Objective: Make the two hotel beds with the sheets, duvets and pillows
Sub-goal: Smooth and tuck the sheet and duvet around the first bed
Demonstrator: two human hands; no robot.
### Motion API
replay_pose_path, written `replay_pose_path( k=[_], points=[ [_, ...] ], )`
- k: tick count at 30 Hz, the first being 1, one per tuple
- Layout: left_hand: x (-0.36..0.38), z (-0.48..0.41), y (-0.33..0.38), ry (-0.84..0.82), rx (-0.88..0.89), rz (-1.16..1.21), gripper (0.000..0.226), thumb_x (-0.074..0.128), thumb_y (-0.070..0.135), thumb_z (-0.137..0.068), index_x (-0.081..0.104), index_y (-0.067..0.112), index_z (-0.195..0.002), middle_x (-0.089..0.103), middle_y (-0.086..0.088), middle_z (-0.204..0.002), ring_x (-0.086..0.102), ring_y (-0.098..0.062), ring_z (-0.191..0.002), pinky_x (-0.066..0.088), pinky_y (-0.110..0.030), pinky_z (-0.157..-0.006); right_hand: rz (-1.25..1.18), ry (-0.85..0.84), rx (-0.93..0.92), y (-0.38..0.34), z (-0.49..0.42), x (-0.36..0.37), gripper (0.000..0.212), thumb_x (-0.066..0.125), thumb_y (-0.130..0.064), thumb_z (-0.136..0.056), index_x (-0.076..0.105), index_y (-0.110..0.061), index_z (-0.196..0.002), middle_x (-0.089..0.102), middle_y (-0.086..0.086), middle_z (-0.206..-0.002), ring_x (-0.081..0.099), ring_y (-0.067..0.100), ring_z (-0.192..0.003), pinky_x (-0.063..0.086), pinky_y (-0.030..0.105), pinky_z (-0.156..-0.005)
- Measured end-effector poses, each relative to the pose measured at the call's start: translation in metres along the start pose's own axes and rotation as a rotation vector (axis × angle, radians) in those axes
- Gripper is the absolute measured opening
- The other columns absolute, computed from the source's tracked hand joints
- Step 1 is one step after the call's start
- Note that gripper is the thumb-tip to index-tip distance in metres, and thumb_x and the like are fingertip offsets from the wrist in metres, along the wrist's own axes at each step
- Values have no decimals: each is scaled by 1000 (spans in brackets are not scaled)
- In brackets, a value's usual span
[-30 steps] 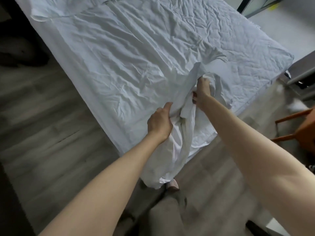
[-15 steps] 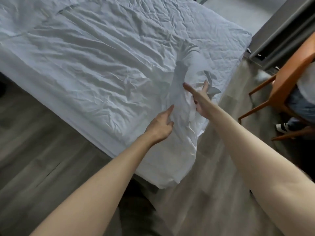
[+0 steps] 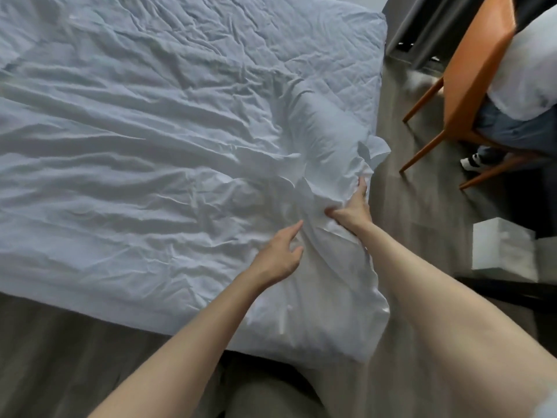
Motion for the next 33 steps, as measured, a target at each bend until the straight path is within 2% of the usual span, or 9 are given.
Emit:
replay_pose_path(
  k=[7, 10, 13, 16, 18, 20, 23, 28, 33],
  points=[
    [-31, -17, -6, -48, -54, 63, 57, 52, 31, -97, 30, 26, -150, 36, 0, -152, 39, -19, -137, 32, -33, -112, 98, -55, -73, -51, -10, 13, 76, 66, -15, -75, 34, -18, -144, 57, 9, -131, 53, 31, -119, 42, 28, -93],
    [-55, -14, 4, -63, -66, 238, 56, 50, 40, -98, 31, 27, -149, 39, 1, -150, 40, -12, -134, 35, -30, -109, 40, -78, -124, -101, -8, 24, 70, 65, -18, -68, 43, -15, -135, 62, 6, -121, 58, 24, -111, 48, 33, -95],
    [-93, -4, 13, -95, -99, 424, 56, 49, 51, -95, 28, 41, -146, 43, 8, -142, 46, -11, -121, 41, -33, -96, 14, -109, -163, -149, -6, 43, 70, 64, -27, -57, 50, -14, -124, 65, 4, -110, 62, 21, -103, 48, 28, -83],
    [-136, 8, 6, -122, -115, 501, 80, 62, 72, -71, 28, 52, -140, 47, 14, -139, 51, -8, -117, 48, -39, -91, -31, -153, -190, -192, 4, 69, 57, 68, -13, -75, 45, -12, -127, 58, 3, -111, 55, 17, -100, 39, 15, -72],
    [-164, 14, -6, -127, -87, 510, 92, 77, 66, -57, 29, 55, -135, 55, 15, -133, 59, -7, -114, 54, -40, -89, -37, -160, -219, -219, 10, 91, 54, 67, -10, -79, 43, -10, -128, 54, 3, -109, 51, 16, -97, 35, 8, -57],
    [-190, 19, -20, -102, -40, 510, 99, 86, 44, -59, 28, 51, -139, 60, 12, -127, 63, -7, -108, 57, -34, -83, -71, -162, -238, -248, 15, 115, 52, 66, -9, -80, 41, -9, -126, 52, 2, -107, 51, 16, -96, 37, 12, -60],
    [-244, 24, -47, 36, 25, 467, 96, 72, 21, -62, 28, 40, -145, 61, 10, -122, 63, -5, -102, 53, -18, -73, -120, -140, -255, -299, 24, 152, 46, 63, -5, -81, 38, -10, -120, 48, -3, -97, 48, 10, -87, 38, 13, -60],
    [-367, 29, -102, 96, 107, 334, 91, 61, 19, -64, 31, 38, -148, 58, 13, -128, 59, -4, -109, 50, -21, -91, -152, -53, -270, -392, 31, 227, 41, 60, -2, -79, 40, -6, -115, 47, -5, -89, 52, 18, -91, 47, 33, -80],
    [-513, 35, -162, 195, 140, 128, 76, 65, 18, -73, 41, 32, -144, 55, 11, -130, 54, -10, -118, 41, -22, -96, -159, 3, -301, -499, 45, 318, 39, 56, -4, -82, 38, -8, -115, 51, 1, -94, 52, 16, -83, 44, 30, -72]
  ],
)
Point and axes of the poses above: each hand's wrist, its own z-axis away from the middle knuckle, its own x-axis out of the palm, y = z × x, the point moved 3 cm from there along -z, towards the middle knuckle
